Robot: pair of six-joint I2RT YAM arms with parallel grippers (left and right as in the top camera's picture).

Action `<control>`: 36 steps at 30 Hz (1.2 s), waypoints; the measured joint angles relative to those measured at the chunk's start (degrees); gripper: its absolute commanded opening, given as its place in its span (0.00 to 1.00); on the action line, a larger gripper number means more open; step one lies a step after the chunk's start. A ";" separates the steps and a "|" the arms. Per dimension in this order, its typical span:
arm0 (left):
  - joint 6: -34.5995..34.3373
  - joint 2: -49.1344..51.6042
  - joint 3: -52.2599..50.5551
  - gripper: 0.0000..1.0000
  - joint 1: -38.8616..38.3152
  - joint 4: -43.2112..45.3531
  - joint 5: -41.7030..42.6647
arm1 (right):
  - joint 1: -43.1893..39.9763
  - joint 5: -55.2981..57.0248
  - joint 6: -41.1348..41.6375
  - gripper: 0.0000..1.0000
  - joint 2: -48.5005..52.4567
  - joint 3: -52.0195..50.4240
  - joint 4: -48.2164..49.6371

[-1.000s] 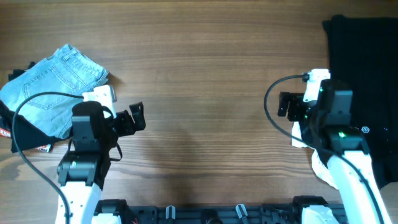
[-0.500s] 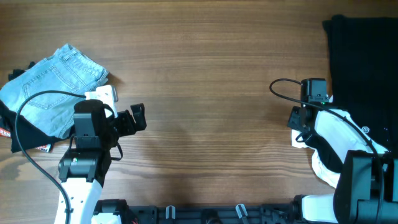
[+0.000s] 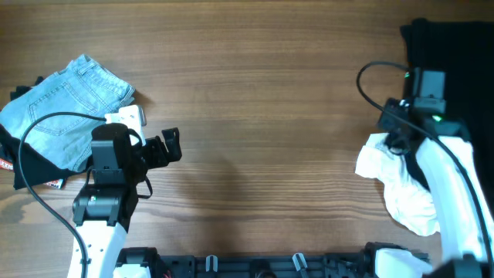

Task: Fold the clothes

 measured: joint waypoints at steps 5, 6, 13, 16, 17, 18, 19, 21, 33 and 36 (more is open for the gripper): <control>0.00 0.00 0.00 1.00 0.00 0.00 0.00 | -0.02 -0.31 -2.75 0.04 -3.19 0.37 0.07; 0.00 0.00 0.00 1.00 0.00 0.00 0.00 | -0.07 -1.22 -4.24 0.04 -3.19 0.37 0.87; 0.00 0.00 0.00 1.00 0.00 -0.02 0.00 | -0.09 -20.72 -6.95 0.04 -2.99 16.83 2.82; 0.00 0.00 0.00 1.00 0.00 0.00 0.00 | 2.34 -26.62 -5.70 0.04 -3.61 19.19 -0.50; 0.00 0.02 0.00 1.00 0.00 0.00 0.00 | 4.87 -28.48 -5.46 0.05 -2.64 18.51 -4.24; 0.00 0.00 0.00 1.00 0.00 0.00 0.00 | 6.45 -29.33 -5.38 0.06 -1.57 18.03 -5.22; 0.00 0.00 0.00 1.00 0.00 0.02 0.00 | 8.09 -30.32 -5.22 0.06 -0.28 17.51 -5.92; 0.00 0.00 0.00 1.00 0.00 0.02 0.00 | 13.73 -33.22 -5.11 0.08 4.42 16.76 -5.86; 0.00 0.11 0.02 1.00 0.00 9.14 0.04 | 37.33 -30.23 1.55 1.00 20.72 15.37 22.43; 0.00 0.11 0.04 1.00 0.00 12.74 1.53 | 32.13 -22.51 1.68 1.00 20.44 15.45 12.37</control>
